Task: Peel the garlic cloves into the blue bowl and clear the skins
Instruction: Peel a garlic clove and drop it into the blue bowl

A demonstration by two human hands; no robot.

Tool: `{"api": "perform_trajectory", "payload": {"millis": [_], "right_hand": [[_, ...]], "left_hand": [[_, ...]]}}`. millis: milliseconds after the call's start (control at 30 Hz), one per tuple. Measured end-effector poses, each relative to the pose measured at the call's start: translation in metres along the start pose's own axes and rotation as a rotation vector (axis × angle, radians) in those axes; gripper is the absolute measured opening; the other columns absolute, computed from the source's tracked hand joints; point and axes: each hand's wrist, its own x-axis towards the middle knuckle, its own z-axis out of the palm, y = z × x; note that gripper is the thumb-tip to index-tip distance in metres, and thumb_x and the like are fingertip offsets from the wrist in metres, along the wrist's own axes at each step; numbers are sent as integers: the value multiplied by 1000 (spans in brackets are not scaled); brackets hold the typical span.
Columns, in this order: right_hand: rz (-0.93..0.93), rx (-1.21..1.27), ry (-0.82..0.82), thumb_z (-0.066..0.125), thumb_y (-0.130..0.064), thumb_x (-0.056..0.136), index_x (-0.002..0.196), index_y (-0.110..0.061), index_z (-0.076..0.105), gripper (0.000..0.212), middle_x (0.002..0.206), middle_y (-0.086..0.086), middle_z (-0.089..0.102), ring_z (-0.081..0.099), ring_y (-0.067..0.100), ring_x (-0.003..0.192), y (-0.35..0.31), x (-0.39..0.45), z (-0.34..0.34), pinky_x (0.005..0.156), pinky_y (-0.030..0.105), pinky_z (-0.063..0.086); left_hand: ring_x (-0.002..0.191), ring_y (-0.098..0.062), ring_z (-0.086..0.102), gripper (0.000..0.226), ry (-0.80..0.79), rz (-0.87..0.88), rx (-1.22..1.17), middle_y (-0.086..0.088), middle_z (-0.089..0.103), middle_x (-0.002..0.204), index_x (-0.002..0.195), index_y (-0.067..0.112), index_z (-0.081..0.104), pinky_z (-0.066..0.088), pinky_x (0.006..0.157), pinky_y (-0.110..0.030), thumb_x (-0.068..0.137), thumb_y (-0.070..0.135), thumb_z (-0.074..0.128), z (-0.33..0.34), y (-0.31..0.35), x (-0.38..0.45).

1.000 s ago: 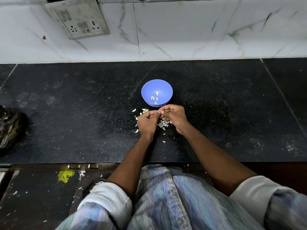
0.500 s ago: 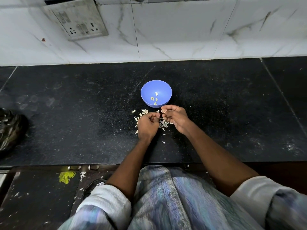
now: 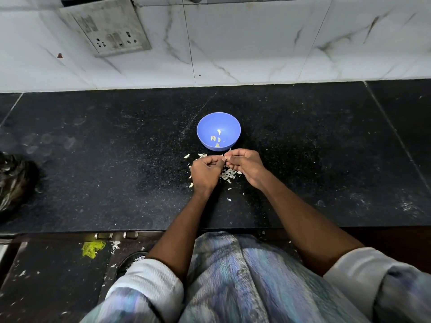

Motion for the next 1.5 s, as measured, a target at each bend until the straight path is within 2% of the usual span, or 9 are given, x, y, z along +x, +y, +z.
{"api": "perform_trajectory", "payload": {"millis": [100,267,433,633,900,1133,1267,1433,1500], "right_hand": [[13,25,-9,70,2,92,102,-2,74,11,81,7,76,67,12,72,-1,-1,-1,74,23,56],[66,29,7,70,5,91,108,3,73,17,80,7,76,66,10,68,-2,-1,-2,76,24,55],[108,66,-6,67,8,92,100,0,73,13,76,3,75,61,9,64,-4,-3,0,70,21,54],[112,79,-8,67,6,93,101,0,73,12,75,5,75,64,10,69,-5,-5,1,71,21,55],[103,56,-18,65,7,94,99,-2,73,13,75,3,76,65,9,69,-9,-8,2,72,21,54],[124,36,-3,67,7,93,98,-1,73,11,86,13,74,65,12,71,-10,-8,1,70,21,55],[136,-10,14,69,8,91,97,1,74,10,93,19,74,63,14,71,-9,-7,1,71,23,56],[153,-18,34,68,10,90,93,0,74,12,80,10,74,61,12,65,-11,-7,2,68,21,56],[157,-31,33,68,10,90,93,1,75,12,78,10,72,59,11,62,-12,-7,4,68,22,56]], "left_hand": [[73,-9,74,7,-41,-5,-52,4,81,81,94,13,85,62,73,-29,92,14,79,-1,3,-1],[71,-4,73,7,-61,24,-56,5,81,80,93,11,85,59,72,-22,92,12,79,-4,6,-4],[71,-7,73,7,-30,30,-32,6,80,78,91,11,86,60,71,-27,88,11,79,-3,6,-6],[77,-16,78,8,-53,41,-43,5,81,82,94,12,85,64,76,-35,92,18,80,-4,0,-6],[68,-6,73,9,-55,53,-8,6,80,78,92,12,85,60,69,-26,92,20,81,-5,0,-5],[71,-6,75,8,-74,95,28,7,81,81,92,11,85,59,69,-22,93,18,81,-7,-2,-5],[66,0,72,10,-67,65,62,7,80,78,92,12,86,54,64,-17,91,22,83,-7,-2,-5],[67,-4,75,6,-58,67,95,10,79,74,87,16,85,61,66,-25,89,21,83,-5,-2,-5],[62,-3,69,6,-37,78,97,9,77,70,83,16,85,59,63,-23,86,19,82,-4,-2,-6]]}}
